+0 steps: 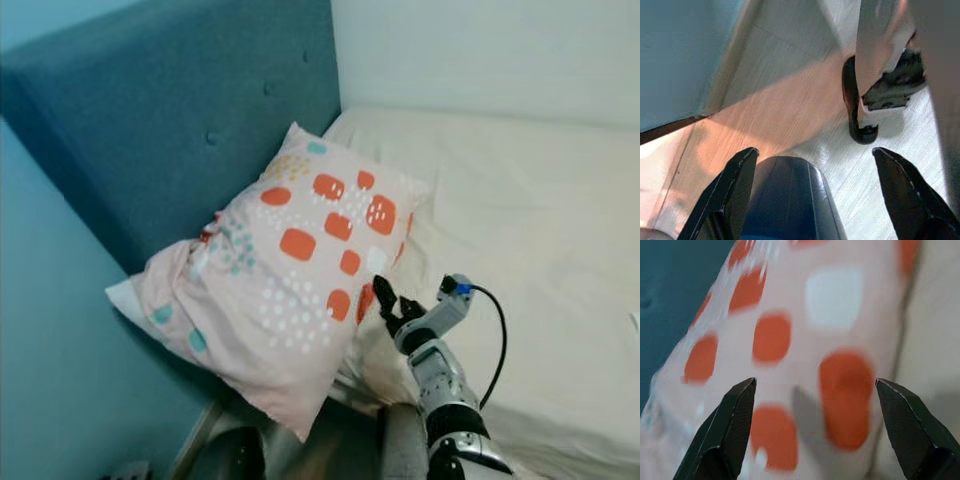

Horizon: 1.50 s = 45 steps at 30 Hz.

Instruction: Clean up the room

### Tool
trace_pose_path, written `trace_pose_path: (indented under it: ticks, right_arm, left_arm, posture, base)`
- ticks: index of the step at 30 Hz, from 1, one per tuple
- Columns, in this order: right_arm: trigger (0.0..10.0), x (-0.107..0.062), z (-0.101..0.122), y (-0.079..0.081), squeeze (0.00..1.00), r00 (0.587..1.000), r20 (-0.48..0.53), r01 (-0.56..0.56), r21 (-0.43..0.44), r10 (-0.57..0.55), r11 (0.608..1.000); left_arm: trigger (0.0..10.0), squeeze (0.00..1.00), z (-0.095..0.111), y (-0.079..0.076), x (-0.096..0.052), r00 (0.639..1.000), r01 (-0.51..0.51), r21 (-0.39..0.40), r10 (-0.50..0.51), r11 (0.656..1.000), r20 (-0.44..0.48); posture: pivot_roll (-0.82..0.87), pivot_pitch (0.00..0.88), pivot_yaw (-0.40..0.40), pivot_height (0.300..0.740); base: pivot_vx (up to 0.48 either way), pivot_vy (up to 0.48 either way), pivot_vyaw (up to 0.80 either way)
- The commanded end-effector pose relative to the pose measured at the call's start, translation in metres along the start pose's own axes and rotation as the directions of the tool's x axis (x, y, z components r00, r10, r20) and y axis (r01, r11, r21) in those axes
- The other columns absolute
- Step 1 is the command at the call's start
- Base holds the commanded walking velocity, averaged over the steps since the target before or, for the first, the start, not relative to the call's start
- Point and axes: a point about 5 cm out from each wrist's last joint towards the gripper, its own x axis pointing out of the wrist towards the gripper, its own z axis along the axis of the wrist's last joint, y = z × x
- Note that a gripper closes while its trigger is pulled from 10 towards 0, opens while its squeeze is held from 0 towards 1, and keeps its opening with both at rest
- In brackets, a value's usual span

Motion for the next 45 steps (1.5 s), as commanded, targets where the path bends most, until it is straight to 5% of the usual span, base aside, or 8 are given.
trace_pose_path:
  ticks: [1, 11, 24, 33, 37, 45]
  right_arm:
    - [10.0, 0.002, -0.010, 0.003, 0.00, 0.999, -0.051, -0.007, 0.006, 0.007, 1.000]
    - [10.0, 0.007, 0.002, -0.003, 0.00, 0.995, -0.029, 0.091, 0.001, -0.090, 0.996]
    - [10.0, 0.018, 0.015, 0.018, 0.00, 0.991, -0.016, -0.130, 0.041, 0.130, 0.991]
    - [10.0, 0.025, 0.019, 0.036, 0.00, 0.962, -0.003, -0.271, 0.125, 0.274, 0.954]
    - [10.0, 0.033, 0.033, 0.055, 0.00, 0.919, 0.032, -0.392, 0.209, 0.394, 0.896]
    - [10.0, 0.040, 0.040, 0.063, 0.00, 0.922, 0.014, -0.381, 0.199, 0.387, 0.903]
  left_arm:
    - [10.0, 0.00, -0.009, -0.006, 0.000, 0.999, 0.043, 0.012, -0.042, 0.999, -0.031]
    - [10.0, 0.00, -0.015, 0.005, -0.006, 0.999, 0.040, 0.009, -0.040, 0.999, -0.013]
    - [10.0, 0.00, -0.019, 0.010, -0.011, 0.998, 0.063, 0.022, -0.063, 0.998, 0.013]
    - [10.0, 0.00, -0.022, 0.011, -0.013, 0.997, 0.075, 0.025, -0.075, 0.997, 0.030]
    - [10.0, 0.00, -0.036, 0.016, -0.019, 0.998, 0.069, 0.025, -0.069, 0.997, 0.004]
    - [10.0, 0.00, -0.042, 0.019, -0.023, 0.998, 0.062, 0.015, -0.062, 0.998, -0.003]
  posture:
    - [-0.13, 0.215, 0.037, 0.530]
    - [-0.08, 0.287, 0.044, 0.490]
    - [-0.04, 0.351, 0.049, 0.465]
    - [-0.02, 0.381, 0.046, 0.465]
    - [0.00, 0.399, 0.045, 0.465]
    - [0.00, 0.411, 0.043, 0.465]
  base:
    - [0.000, 0.000, 0.00]
    - [0.000, 0.000, 0.00]
    - [0.000, 0.000, 0.00]
    - [0.000, 0.000, 0.00]
    - [0.000, 0.000, 0.00]
    - [0.000, 0.000, 0.00]
